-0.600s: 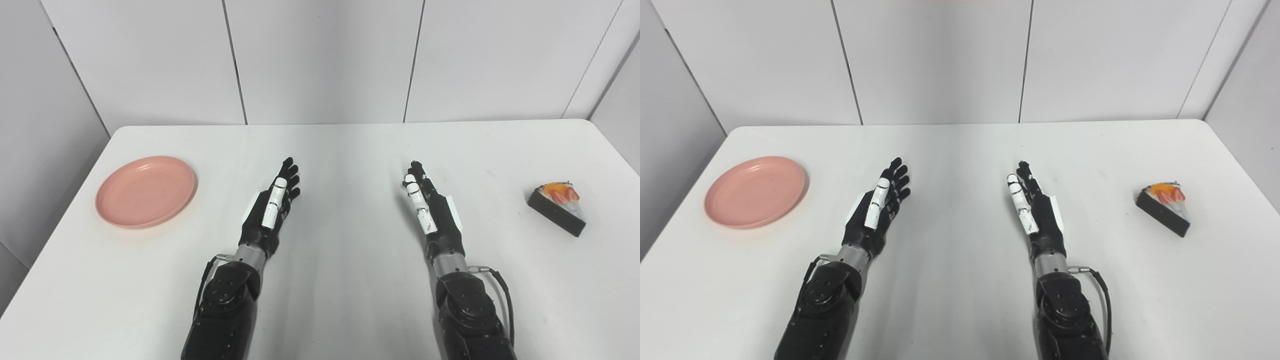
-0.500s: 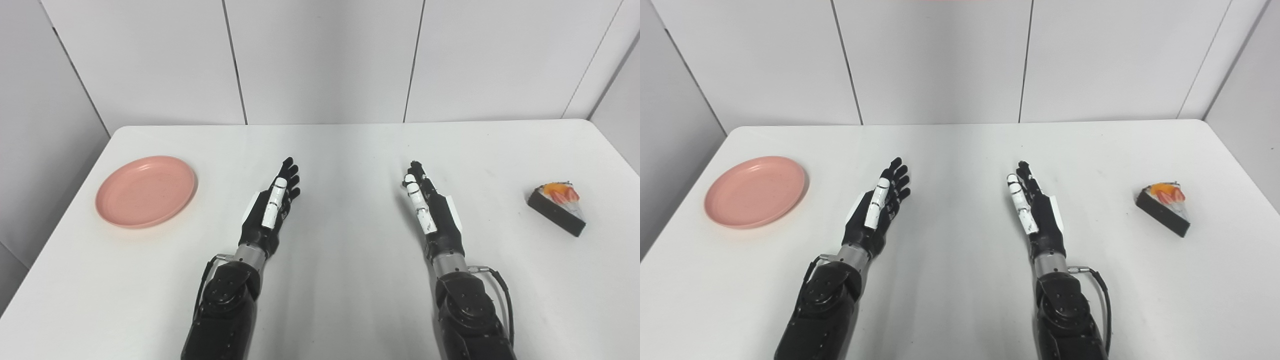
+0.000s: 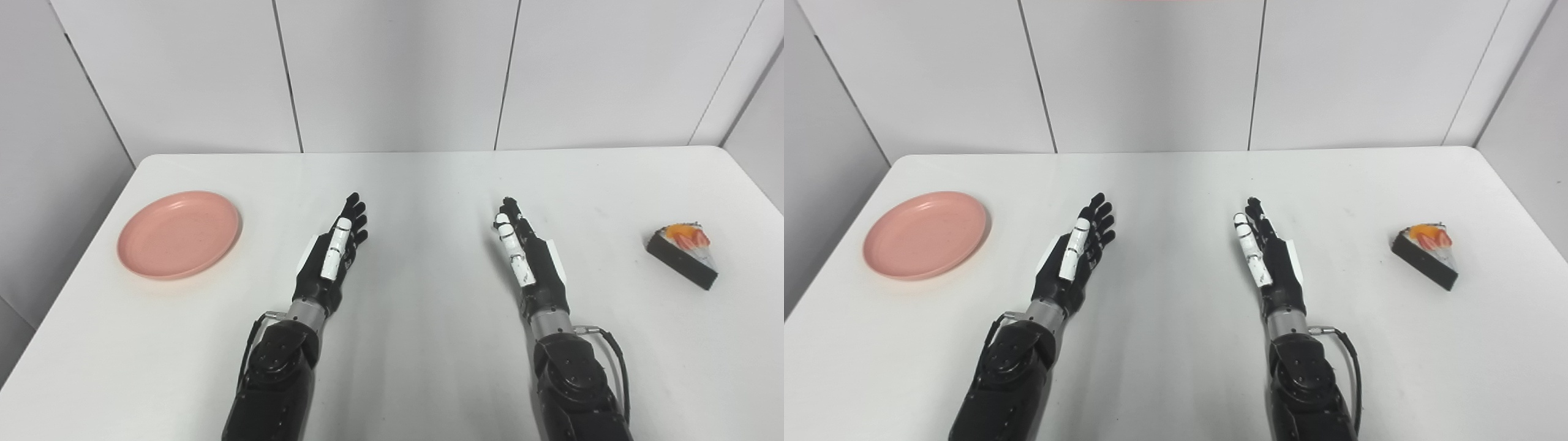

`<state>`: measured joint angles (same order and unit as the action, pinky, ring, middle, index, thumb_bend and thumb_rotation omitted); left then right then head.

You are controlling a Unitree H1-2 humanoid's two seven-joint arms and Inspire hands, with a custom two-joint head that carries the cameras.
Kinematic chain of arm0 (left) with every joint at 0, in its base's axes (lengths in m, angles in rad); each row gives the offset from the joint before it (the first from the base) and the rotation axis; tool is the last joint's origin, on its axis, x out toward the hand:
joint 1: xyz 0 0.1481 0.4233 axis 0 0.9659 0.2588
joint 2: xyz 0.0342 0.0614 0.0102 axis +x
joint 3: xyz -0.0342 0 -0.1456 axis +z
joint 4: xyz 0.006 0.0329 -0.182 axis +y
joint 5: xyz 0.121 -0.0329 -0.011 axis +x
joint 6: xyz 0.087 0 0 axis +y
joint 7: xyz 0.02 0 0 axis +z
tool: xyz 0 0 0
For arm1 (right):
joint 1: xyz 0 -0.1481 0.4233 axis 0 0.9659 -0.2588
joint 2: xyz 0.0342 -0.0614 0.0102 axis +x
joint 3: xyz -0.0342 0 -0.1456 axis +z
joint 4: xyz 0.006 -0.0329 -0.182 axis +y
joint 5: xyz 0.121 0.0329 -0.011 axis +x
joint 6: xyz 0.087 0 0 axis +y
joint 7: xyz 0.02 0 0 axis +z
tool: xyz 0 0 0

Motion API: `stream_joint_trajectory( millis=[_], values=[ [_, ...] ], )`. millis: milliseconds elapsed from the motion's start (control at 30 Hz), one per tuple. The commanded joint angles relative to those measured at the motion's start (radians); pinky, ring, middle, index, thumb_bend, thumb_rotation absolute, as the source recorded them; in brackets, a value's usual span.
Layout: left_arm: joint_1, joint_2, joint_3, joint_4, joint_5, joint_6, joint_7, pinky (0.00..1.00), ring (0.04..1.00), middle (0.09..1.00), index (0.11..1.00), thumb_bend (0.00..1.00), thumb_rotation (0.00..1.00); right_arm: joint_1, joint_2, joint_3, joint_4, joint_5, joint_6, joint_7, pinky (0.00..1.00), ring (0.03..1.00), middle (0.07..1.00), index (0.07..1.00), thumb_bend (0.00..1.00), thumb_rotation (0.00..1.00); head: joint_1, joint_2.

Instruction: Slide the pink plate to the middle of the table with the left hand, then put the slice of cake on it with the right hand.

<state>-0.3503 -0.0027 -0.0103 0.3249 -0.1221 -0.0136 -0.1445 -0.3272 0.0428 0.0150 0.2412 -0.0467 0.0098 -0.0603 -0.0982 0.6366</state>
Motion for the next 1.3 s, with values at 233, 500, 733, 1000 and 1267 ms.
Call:
stream_joint_trajectory(
  millis=[233, 500, 733, 1000, 1267],
  values=[
    [-0.009, 0.003, 0.004, -0.01, 0.0, 0.006, 0.003, 1.0, 1.0, 1.0, 1.0, 0.55, 1.0, -0.033, 0.012, 0.002, -0.009, 0.004, -0.021, 0.0, 0.94, 0.898, 0.939, 0.935, 0.48, 0.87, 0.001, -0.001],
    [-0.008, -0.002, 0.007, -0.015, -0.001, 0.01, 0.009, 1.0, 1.0, 1.0, 1.0, 0.55, 1.0, -0.032, 0.013, 0.0, -0.011, 0.008, -0.017, 0.001, 0.94, 0.897, 0.936, 0.931, 0.5, 0.87, 0.025, -0.006],
    [-0.017, -0.017, 0.002, 0.018, 0.009, -0.032, 0.016, 1.0, 1.0, 1.0, 1.0, 0.56, 1.0, -0.025, -0.014, -0.001, -0.009, 0.017, -0.036, 0.024, 0.94, 0.905, 0.945, 0.943, 0.48, 0.87, 0.134, -0.03],
    [-0.058, -0.05, 0.064, -0.013, -0.016, -0.07, 0.083, 1.0, 1.0, 1.0, 1.0, 0.55, 1.0, -0.01, -0.037, -0.014, -0.023, 0.046, -0.039, 0.042, 0.94, 0.923, 0.944, 0.941, 0.43, 0.88, 0.213, -0.056],
    [-0.14, -0.037, 0.158, -0.015, -0.052, -0.066, 0.153, 1.0, 1.0, 1.0, 1.0, 0.6, 1.0, -0.011, -0.056, -0.026, 0.005, 0.071, -0.072, 0.061, 0.97, 0.937, 0.956, 0.957, 0.45, 0.87, 0.286, -0.083]
  ],
)
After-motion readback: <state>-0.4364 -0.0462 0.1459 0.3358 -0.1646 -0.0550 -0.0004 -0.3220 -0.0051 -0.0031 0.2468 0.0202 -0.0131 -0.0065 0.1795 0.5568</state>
